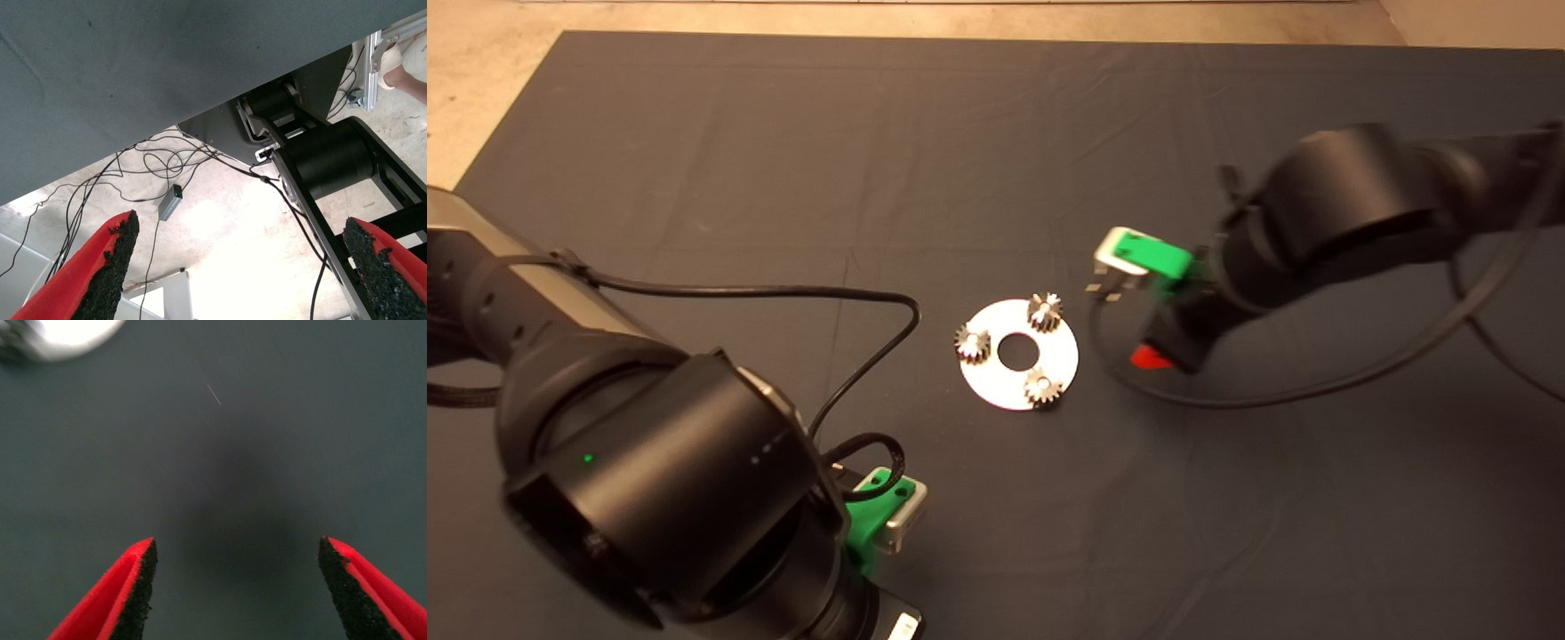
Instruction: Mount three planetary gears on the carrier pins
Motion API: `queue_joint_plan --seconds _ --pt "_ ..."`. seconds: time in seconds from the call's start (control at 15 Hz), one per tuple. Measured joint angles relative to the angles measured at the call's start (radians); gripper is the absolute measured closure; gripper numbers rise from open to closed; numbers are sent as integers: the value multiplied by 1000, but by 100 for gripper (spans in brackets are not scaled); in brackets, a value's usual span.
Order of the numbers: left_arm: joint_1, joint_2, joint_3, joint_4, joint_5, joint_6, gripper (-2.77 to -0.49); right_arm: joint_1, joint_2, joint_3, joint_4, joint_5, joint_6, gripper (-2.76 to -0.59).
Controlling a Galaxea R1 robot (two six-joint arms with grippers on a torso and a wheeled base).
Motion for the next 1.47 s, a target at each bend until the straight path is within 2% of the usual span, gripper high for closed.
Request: queue_joint_plan --seconds 0.07,0.2,0.27,0.33,0.4,0.47,0.53,0.6,0.67,0.73,0.8,0.87,1.0,1.47 --pt "0 -1 0 0 0 -12 -227 5 -105 57 36 -7 38 -186" --pt "0 -5 0 0 0 -25 -236 17 -298 169 108 -10 107 -194" --pt "0 -10 0 0 0 -34 -244 18 -350 197 131 -10 127 -199" --pt "0 -12 0 0 0 -41 -246 18 -467 247 180 -7 167 -200" --pt "0 -12 0 0 0 -50 -246 22 -547 275 216 -7 189 -201" --pt "0 -12 0 0 0 -59 -254 28 -613 295 261 -8 207 -213" --pt "0 -12 0 0 0 -67 -261 33 -669 315 309 -10 223 -215" --pt "0 -12 0 0 0 -70 -262 35 -700 331 347 -14 233 -215" --pt "0 -14 0 0 0 -74 -263 35 -710 343 367 -13 238 -215" --pt "0 -18 0 0 0 -78 -273 35 -710 350 377 -7 243 -224" --pt "0 -20 0 0 0 -85 -276 36 -710 353 380 -2 246 -229" --pt "0 -22 0 0 0 -89 -276 39 -710 355 386 -2 251 -230" --pt "0 -34 0 0 0 -104 -276 38 -716 360 394 -3 252 -246" --pt "0 -89 0 0 0 -121 -276 40 -722 366 398 -3 252 -270"
